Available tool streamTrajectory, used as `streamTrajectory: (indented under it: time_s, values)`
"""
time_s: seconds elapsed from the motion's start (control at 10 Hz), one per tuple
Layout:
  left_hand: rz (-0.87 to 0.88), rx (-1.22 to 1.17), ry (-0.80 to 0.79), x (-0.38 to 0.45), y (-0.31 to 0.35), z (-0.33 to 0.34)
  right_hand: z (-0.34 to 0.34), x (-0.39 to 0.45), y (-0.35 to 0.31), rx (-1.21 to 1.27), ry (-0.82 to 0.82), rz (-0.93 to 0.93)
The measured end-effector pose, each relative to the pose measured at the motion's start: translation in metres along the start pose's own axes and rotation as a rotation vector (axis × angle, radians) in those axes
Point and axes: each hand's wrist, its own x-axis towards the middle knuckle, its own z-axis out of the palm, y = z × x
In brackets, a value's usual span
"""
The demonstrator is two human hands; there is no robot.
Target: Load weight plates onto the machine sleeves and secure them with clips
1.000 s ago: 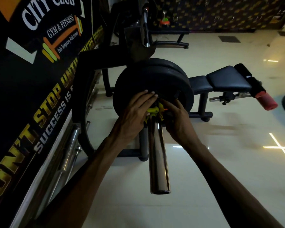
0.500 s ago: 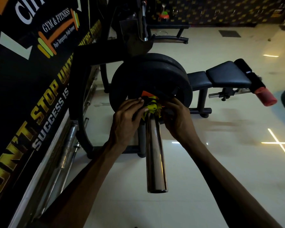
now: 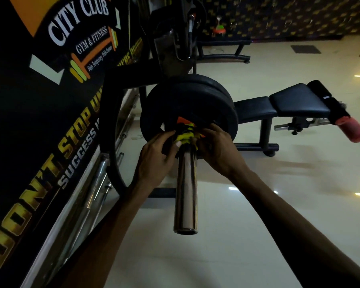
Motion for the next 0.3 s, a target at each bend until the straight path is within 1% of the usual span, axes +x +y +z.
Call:
streamTrajectory:
  time_s: [0.2,0.3]
  values:
    - [-0.155,0.111,0.151,-0.029,0.020,-0.032,-0.032,0.004,0.007,-0.074,-0.065,-0.139]
    - [-0.230,0.191,0.246,-0.048,0.048,-0.046,-0.045,0.004,0.004,-0.065,-0.069,-0.268]
